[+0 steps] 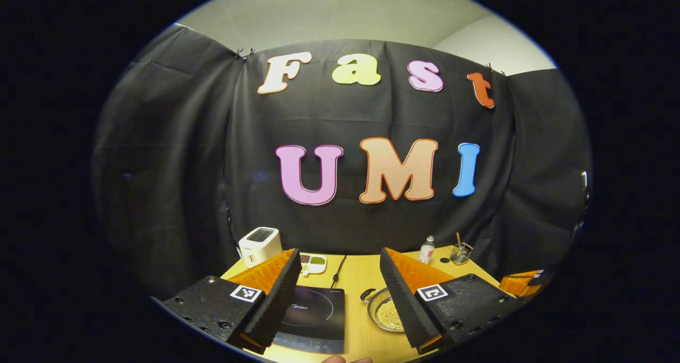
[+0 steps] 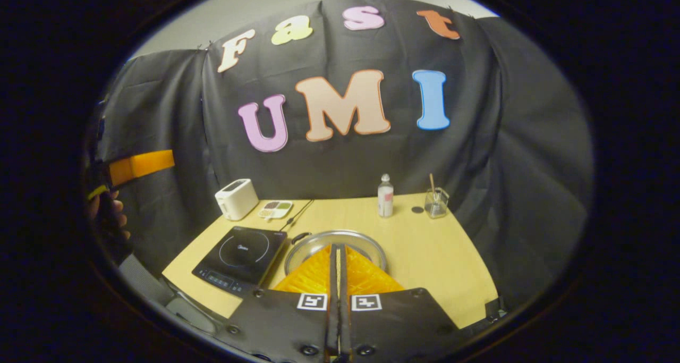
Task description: First push the handle of the pot to place it horizontally, then grasp the pot with both hands and set it on the induction cooktop.
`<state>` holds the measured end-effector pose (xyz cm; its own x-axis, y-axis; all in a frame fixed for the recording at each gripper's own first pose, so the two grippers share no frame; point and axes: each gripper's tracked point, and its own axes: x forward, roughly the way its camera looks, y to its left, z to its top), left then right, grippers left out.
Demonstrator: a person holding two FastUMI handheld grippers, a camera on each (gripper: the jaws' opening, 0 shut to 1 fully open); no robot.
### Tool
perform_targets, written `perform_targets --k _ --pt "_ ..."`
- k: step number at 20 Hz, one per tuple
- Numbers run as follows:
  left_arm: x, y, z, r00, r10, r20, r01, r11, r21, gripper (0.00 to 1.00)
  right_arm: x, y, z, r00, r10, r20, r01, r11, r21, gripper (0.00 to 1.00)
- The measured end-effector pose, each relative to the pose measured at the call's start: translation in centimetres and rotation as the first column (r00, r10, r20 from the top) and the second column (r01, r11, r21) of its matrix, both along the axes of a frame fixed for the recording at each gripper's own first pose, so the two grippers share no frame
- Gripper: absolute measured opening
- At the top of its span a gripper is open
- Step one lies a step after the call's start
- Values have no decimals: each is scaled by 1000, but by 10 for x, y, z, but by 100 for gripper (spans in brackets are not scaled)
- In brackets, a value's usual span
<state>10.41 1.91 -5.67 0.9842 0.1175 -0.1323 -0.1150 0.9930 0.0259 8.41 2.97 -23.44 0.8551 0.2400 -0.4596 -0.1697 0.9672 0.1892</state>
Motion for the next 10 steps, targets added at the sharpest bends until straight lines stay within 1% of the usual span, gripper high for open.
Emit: perform_targets --k 1,2,4,7,10 --pt "2 -2 0 1000 11 -3 -11 1000 5 89 -1 0 -13 999 19 -26 -18 1000 8 2" --pt "4 -2 -2 1000 24 -9 -24 1000 11 91 -3 0 -29 998 38 -57 -38 999 6 2" --pt "8 -4 -13 998 42 -36 -42 999 3 90 -8 -6 -58 991 55 -125 -57 998 -6 2" --pt "21 -5 -34 995 39 -90 -40 999 -14 91 -6 -11 -92 978 52 -204 -52 999 3 2" --pt "39 -3 -55 991 19 -133 -23 999 -32 91 -6 -8 -134 954 44 -297 -44 999 6 3"
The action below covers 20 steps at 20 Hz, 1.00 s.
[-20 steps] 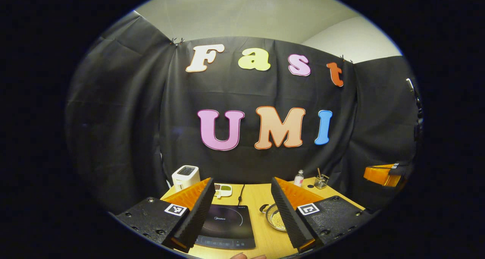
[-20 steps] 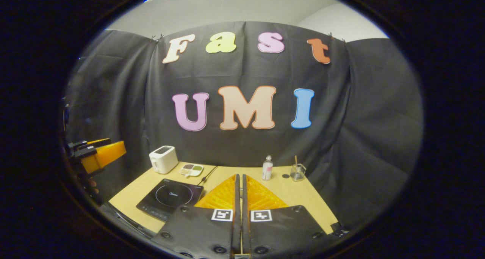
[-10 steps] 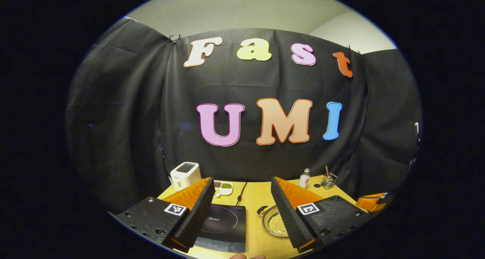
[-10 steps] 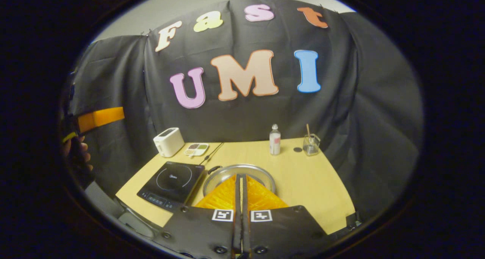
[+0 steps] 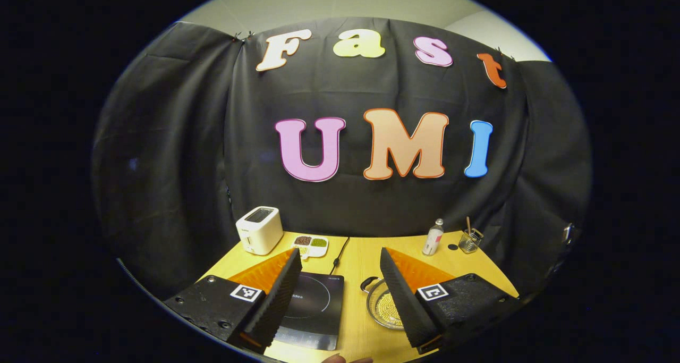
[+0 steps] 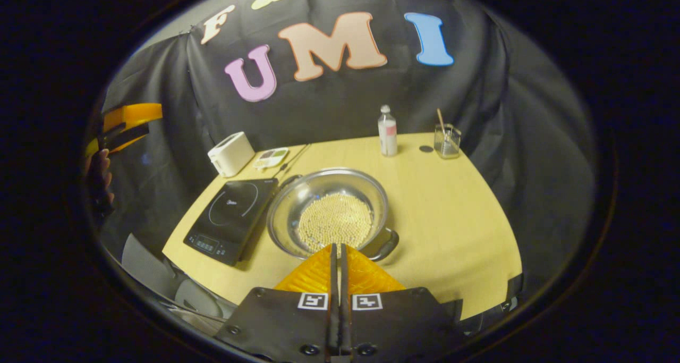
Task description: First push the handle of the pot to place it horizontally, then grasp the pot with both hands and set it on the induction cooktop.
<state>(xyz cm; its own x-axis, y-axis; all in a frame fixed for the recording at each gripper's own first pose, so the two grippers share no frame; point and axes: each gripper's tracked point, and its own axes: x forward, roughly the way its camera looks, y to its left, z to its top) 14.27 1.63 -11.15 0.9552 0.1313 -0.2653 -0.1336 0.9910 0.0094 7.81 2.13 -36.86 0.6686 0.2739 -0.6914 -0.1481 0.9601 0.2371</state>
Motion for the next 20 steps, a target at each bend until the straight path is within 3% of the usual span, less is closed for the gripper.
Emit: perform_targets --k 4,9,15,20 --pt "28 10 -31 998 -43 -50 42 999 -23 91 -6 7 -50 991 -25 -129 22 999 -29 2" --pt "70 10 -75 980 -156 -127 148 987 -69 92 -7 9 -100 961 -88 -262 65 993 -94 3" --pt "110 -6 -126 928 -305 -212 283 951 -128 92 9 -7 -123 910 -244 -336 203 967 -154 3" --pt "126 -22 -160 876 -399 -272 361 915 -180 92 12 -18 -126 877 -316 -363 264 947 -185 3"
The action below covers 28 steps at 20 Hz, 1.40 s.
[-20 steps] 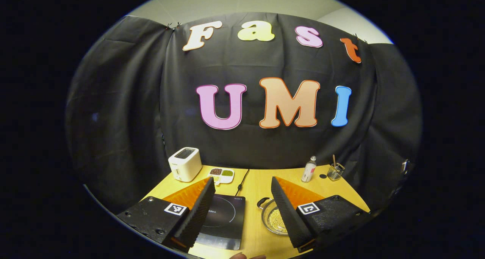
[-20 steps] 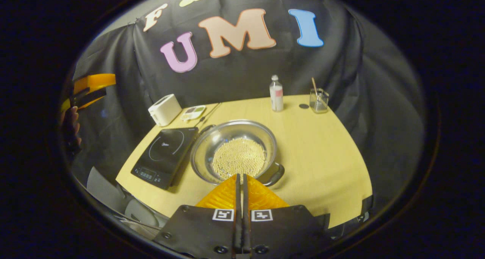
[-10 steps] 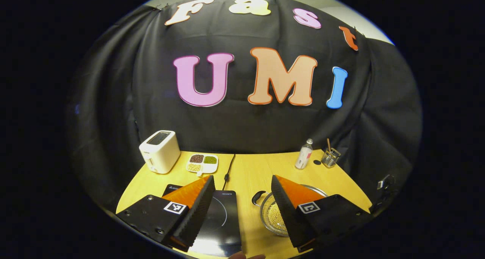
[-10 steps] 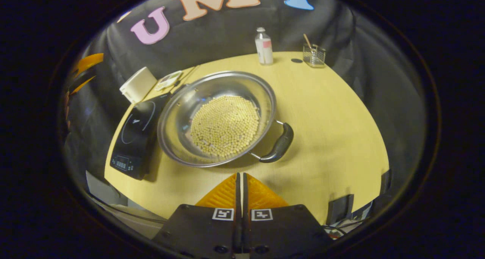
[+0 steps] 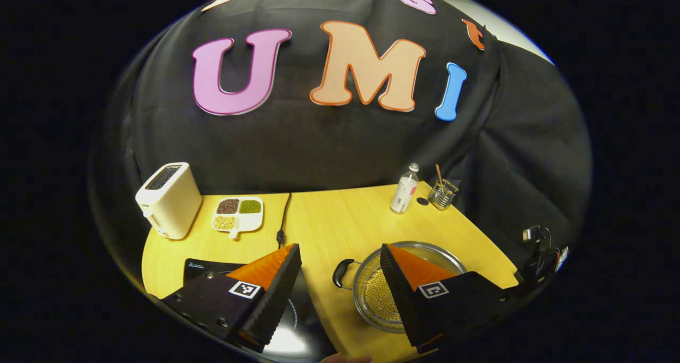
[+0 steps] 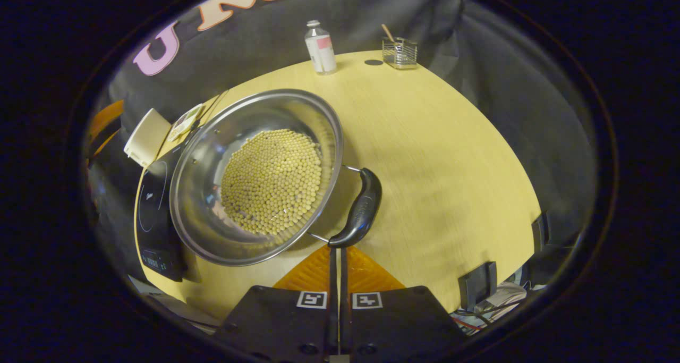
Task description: First push the handle of the pot to place it horizontally, then grasp the pot with both hands and set it on the induction cooktop.
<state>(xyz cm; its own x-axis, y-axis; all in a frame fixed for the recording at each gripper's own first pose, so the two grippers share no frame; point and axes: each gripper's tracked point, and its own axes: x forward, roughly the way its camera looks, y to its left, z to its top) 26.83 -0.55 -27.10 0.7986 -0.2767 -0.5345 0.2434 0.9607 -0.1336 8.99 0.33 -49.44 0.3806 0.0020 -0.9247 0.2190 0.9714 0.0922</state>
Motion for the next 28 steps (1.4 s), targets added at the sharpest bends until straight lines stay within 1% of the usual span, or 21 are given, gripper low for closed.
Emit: perform_targets --k 4,9,11,14,17,20,22,24,25,28 --pt "6 -3 -20 999 -15 -44 15 1000 -1 93 12 -11 0 1000 -24 -9 24 1000 -16 4" --pt "7 -5 -46 994 -8 -106 8 1000 -4 93 33 -30 0 998 -57 -9 57 998 -38 4" --pt "2 -6 -56 991 5 -136 -7 1000 -15 96 45 -36 3 998 -63 -7 63 997 -46 3" --pt "-3 -12 -65 984 28 -178 -40 997 -60 95 56 -41 3 998 -59 -6 58 996 -68 2" --pt "-6 -15 -77 974 51 -223 -69 995 -76 95 67 -45 2 998 -62 1 62 994 -91 2" --pt "-12 -15 -90 960 63 -272 -85 994 -71 95 77 -47 4 998 -70 4 70 992 -106 3" --pt "-18 -14 -100 949 70 -309 -96 993 -68 95 79 -49 10 998 -56 20 58 990 -128 3" --pt "-28 -14 -109 932 75 -355 -106 992 -69 95 83 -58 22 997 -53 51 61 984 -170 2" --pt "-31 -15 -114 924 75 -375 -109 991 -72 95 86 -60 31 995 -57 84 72 981 -181 3" --pt "-39 -12 -127 905 86 -417 -119 991 -54 96 103 -49 44 989 -60 138 77 989 -124 2"
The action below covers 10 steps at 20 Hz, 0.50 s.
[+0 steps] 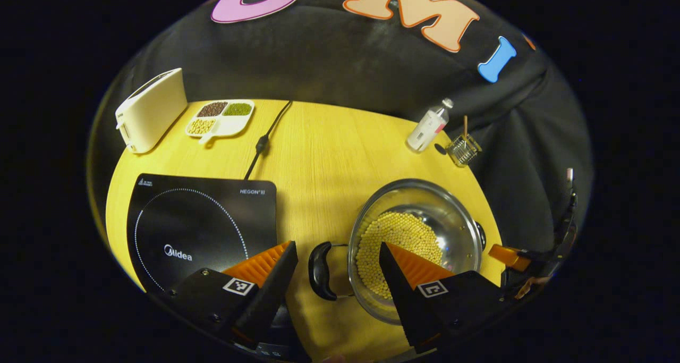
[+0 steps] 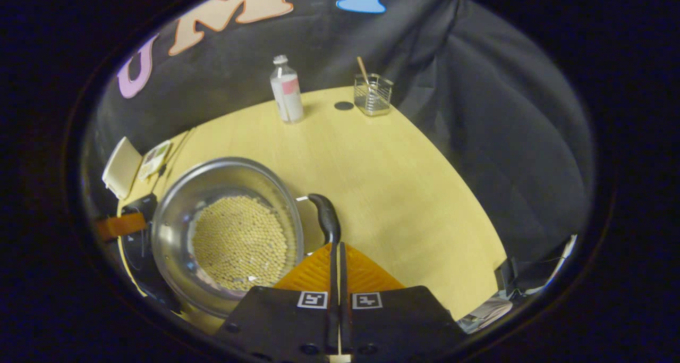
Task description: First push the handle of the pot to place it horizontally, then grasp the pot with both hands and set it on the induction cooktop.
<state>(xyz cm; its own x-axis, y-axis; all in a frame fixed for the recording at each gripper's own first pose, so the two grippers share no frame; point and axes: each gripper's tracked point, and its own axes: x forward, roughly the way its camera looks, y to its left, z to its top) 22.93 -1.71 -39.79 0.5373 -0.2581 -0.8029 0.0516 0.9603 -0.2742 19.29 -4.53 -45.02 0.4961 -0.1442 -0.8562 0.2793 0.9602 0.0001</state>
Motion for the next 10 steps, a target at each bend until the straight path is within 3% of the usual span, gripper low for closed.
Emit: perform_targets --k 1,3,7,10 --pt "-2 1 -5 1000 0 -12 0 1000 5 96 3 4 1 1000 3 1 -3 1000 12 14" --pt "-8 -3 -14 999 -3 -51 3 1000 0 92 14 11 -2 1000 19 14 -19 999 27 25" --pt "-13 -9 -32 994 -8 -105 7 1000 -5 87 18 8 -27 996 71 -62 -72 997 -19 79" --pt "-8 -11 -42 994 -7 -109 8 1000 1 81 28 4 -39 993 80 -83 -85 995 -49 80"
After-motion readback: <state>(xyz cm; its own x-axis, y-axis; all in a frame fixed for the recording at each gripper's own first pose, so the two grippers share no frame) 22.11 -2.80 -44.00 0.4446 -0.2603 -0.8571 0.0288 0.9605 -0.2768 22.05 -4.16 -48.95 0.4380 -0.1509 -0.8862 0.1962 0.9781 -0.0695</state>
